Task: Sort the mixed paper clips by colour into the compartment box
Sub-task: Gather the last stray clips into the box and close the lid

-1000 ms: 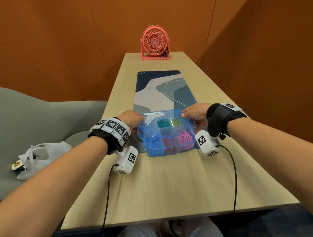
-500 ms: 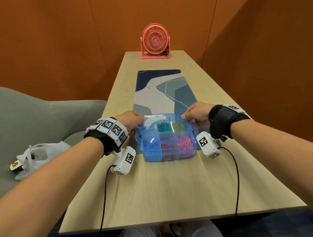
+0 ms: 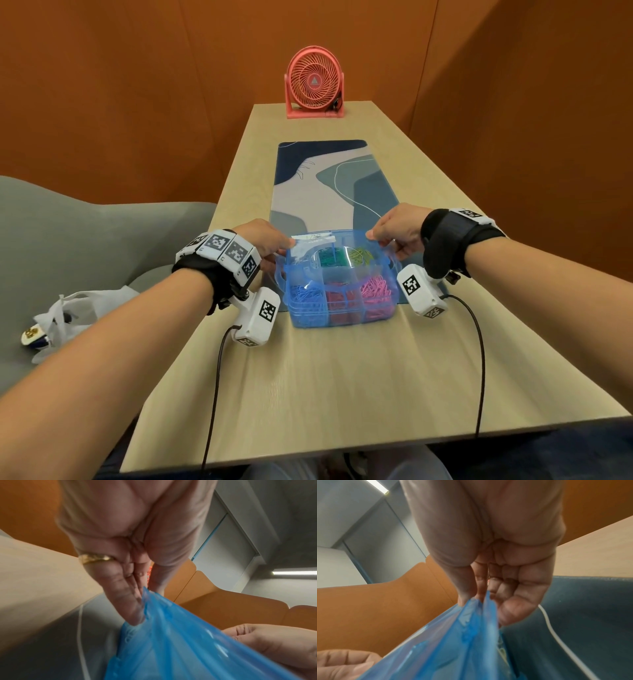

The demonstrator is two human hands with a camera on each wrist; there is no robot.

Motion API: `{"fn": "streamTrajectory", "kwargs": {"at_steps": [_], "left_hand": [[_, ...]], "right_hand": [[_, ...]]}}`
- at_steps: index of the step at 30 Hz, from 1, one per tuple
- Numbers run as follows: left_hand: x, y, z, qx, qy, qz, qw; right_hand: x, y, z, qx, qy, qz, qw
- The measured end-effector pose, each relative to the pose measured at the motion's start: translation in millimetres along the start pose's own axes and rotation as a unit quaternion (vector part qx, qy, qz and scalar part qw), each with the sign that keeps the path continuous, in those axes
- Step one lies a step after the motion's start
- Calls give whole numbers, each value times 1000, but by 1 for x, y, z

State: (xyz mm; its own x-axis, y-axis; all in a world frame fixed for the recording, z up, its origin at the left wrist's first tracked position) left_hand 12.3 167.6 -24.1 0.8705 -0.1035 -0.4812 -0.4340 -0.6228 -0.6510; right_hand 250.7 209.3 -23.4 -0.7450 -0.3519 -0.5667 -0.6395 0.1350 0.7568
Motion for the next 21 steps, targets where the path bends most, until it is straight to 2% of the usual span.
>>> {"fn": "streamTrajectory", "kwargs": {"at_steps": [10, 17, 21], "left_hand": [[1, 4, -1, 30, -25, -17, 999], [0, -5, -10, 82, -61, 52, 993], [-3, 3, -9, 64, -54, 58, 995]], "right_hand": [[5, 5, -4, -15, 10, 4, 1000], [7, 11, -16, -18, 32, 7, 999], [6, 13, -23, -21, 37, -5, 999]]}}
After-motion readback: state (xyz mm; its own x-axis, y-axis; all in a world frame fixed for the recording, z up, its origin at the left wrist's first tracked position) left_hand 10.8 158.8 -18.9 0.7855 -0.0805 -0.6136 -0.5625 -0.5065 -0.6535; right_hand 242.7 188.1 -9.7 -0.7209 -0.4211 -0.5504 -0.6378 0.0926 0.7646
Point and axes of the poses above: each hand's wrist, its own z-axis towards the middle knuckle, its own x-axis out of the palm, y = z × x, the point moved 10 cm from there along z, towards the middle knuckle, and after that the axes turned 12 degrees about -x, right-handed, at the moved point
